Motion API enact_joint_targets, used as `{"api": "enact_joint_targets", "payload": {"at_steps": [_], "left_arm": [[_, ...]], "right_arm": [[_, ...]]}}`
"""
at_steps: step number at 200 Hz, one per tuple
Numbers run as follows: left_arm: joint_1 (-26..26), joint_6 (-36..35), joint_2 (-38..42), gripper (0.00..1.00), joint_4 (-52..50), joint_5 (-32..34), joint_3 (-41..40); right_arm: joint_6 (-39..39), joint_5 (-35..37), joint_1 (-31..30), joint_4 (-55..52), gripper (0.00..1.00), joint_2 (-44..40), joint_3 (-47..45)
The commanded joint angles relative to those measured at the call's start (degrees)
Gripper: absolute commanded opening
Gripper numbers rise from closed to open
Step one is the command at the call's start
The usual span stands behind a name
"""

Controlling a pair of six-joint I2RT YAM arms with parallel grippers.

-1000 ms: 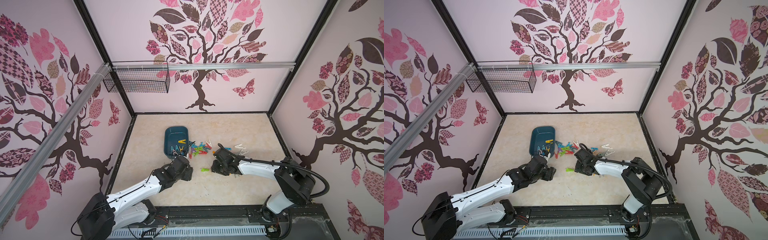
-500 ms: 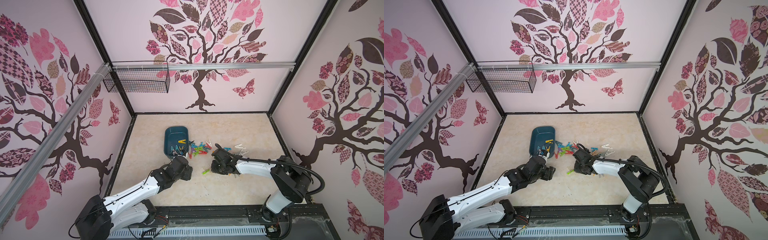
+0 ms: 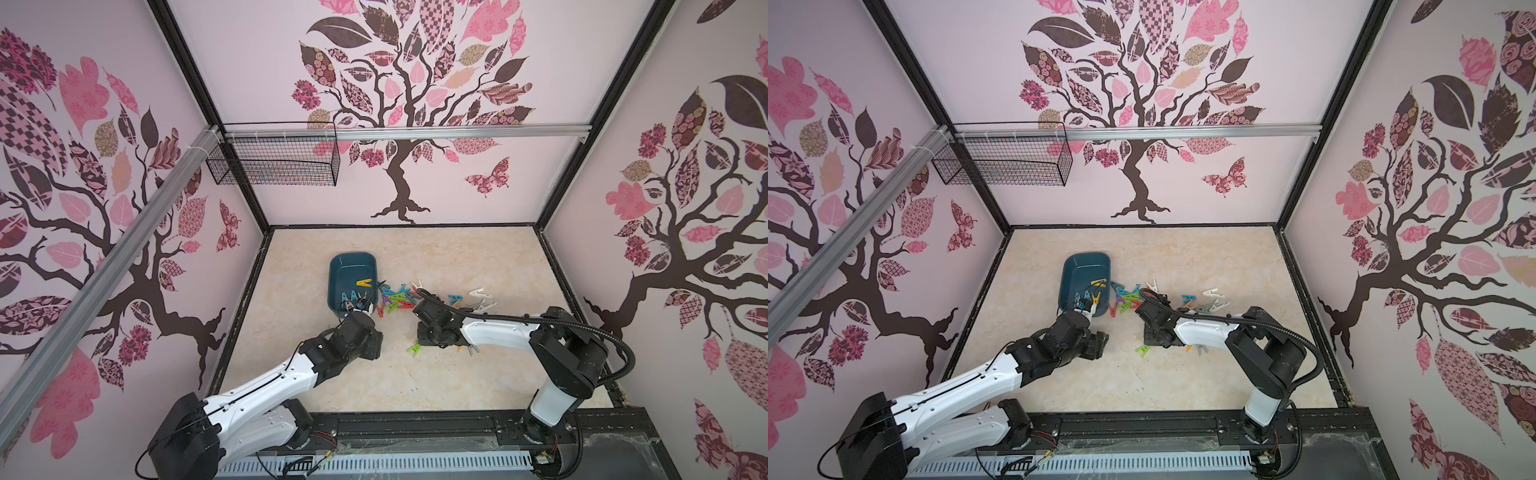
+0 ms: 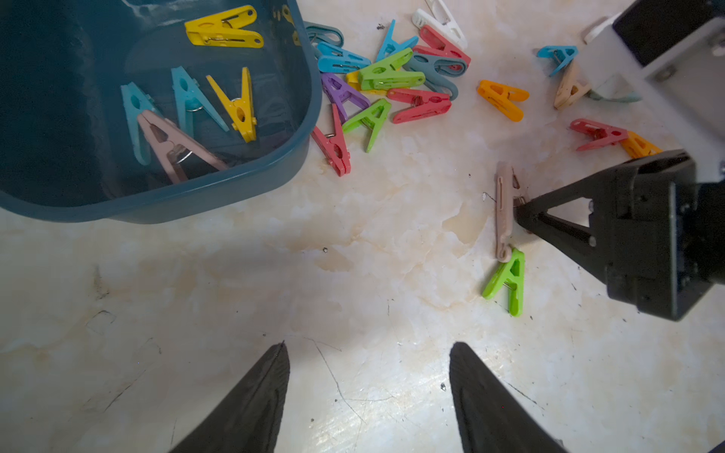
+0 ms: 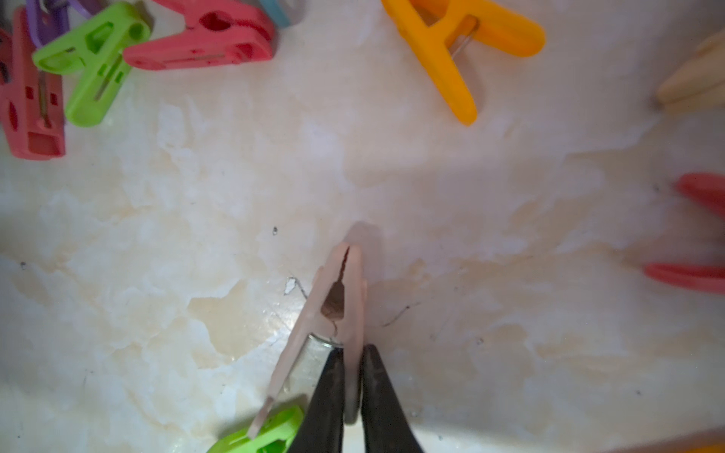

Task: Put the clothespins into the storage box
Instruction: Pick up the clothespin from the center of the board, then place the clothespin in the storage box.

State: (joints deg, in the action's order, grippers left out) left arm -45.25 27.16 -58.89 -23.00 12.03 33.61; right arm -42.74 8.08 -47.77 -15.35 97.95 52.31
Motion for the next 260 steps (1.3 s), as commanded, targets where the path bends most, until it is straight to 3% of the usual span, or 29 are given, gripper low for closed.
{"api": "enact_joint_targets", "payload": {"at_steps": [1,53,97,172,183,194,214,241,260], "left_arm": [[3.0,0.9,3.0,0.69,-1.0,0.0,0.3],[11.6,0.7,8.4,0.7,-6.4,2.2,2.0],[20.6,4.7,12.0,0.7,-9.0,0.3,1.5],[21.7,7.9,11.5,0.65,-12.5,-3.0,1.1],[21.7,8.1,11.3,0.65,-12.3,-3.7,0.8],[21.6,8.0,11.5,0.65,-11.8,-4.0,0.5],[21.6,6.7,11.5,0.64,-11.6,-4.6,0.3],[20.8,5.2,11.0,0.62,-10.5,-7.2,0.1],[16.9,3.1,9.3,0.61,-9.2,-7.5,0.6]], "right_arm": [[2.3,2.3,-0.2,-4.5,0.12,0.2,2.0],[6.4,0.8,-0.4,-5.2,0.09,-2.7,9.5],[9.1,-2.3,-0.7,-2.9,0.08,3.9,22.8],[14.0,-8.7,-1.0,-2.1,0.09,21.4,44.8],[14.8,-9.6,-1.0,-3.5,0.13,23.2,47.8],[15.4,-10.0,-1.0,-5.4,0.25,24.6,50.4],[15.8,-9.4,-1.0,-5.3,0.33,22.9,49.7],[16.0,-7.9,-0.8,-3.7,0.35,16.8,43.6],[15.2,-7.2,-0.3,-1.5,0.35,10.2,35.0]]}}
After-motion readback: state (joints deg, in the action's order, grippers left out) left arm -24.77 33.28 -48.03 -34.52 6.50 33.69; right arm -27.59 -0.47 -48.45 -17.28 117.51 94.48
